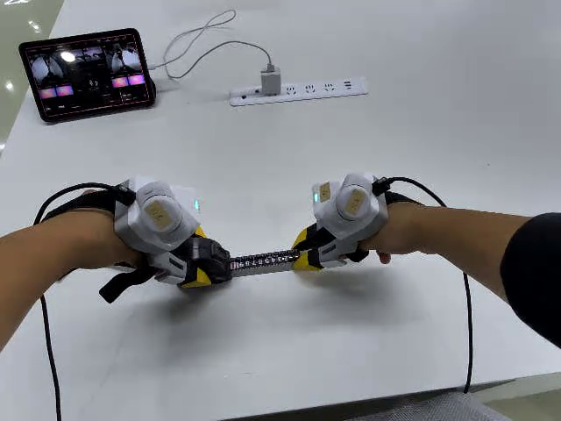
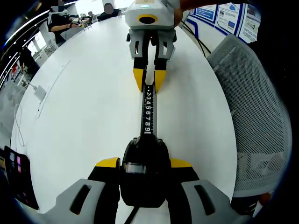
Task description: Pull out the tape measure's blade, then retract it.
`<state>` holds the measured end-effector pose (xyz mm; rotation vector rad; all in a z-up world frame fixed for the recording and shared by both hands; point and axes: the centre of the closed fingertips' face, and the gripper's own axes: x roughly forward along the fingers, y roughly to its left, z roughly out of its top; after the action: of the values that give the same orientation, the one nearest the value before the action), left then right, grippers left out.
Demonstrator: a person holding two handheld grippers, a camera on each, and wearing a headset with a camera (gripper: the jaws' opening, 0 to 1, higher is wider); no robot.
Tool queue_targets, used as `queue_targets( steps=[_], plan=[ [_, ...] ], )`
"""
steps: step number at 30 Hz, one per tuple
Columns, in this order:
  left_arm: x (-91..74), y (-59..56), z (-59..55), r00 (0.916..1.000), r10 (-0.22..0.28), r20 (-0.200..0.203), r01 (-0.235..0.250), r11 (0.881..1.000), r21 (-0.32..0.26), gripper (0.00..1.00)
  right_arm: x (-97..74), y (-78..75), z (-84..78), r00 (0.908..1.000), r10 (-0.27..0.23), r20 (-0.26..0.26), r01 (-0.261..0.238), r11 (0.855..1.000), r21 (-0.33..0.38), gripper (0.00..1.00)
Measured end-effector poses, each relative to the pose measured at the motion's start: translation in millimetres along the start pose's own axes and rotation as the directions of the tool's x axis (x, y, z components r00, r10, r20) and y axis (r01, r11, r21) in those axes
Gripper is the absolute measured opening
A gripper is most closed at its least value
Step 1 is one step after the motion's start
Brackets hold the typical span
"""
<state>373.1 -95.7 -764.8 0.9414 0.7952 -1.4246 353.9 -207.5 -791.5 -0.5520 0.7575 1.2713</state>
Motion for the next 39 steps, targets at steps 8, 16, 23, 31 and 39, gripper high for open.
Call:
queue_targets(
  steps=[8, 16, 23, 31, 39],
  plan=[
    [0.2, 0.1, -0.2, 1.0000, 0.003, 0.006, -0.003, 1.000, -0.003, 0.33, -1.7, -1.1, -3.4, 1.0000, -0.003, 0.001, 0.003, 1.000, 0.006, 0.09],
    [0.3, -0.1, -0.1, 1.0000, 0.005, 0.007, -0.005, 1.000, -0.001, 0.33, -4.3, -1.6, -7.3, 0.9999, -0.007, -0.008, 0.007, 1.000, 0.005, 0.09],
    [0.6, 0.8, -0.3, 1.0000, 0.005, 0.007, -0.005, 1.000, -0.003, 0.33, -7.0, -2.7, -9.5, 1.0000, -0.006, -0.008, 0.006, 1.000, 0.008, 0.09],
    [0.4, 0.4, 0.4, 0.9999, 0.006, 0.010, -0.006, 1.000, -0.004, 0.33, -10.1, -2.6, -12.2, 0.9999, -0.001, -0.011, 0.001, 1.000, 0.013, 0.09],
    [0.0, 0.1, 0.9, 0.9999, 0.009, 0.012, -0.009, 1.000, -0.006, 0.33, -12.5, -2.8, -14.6, 1.0000, 0.000, -0.009, 0.000, 1.000, 0.019, 0.09]
  ],
)
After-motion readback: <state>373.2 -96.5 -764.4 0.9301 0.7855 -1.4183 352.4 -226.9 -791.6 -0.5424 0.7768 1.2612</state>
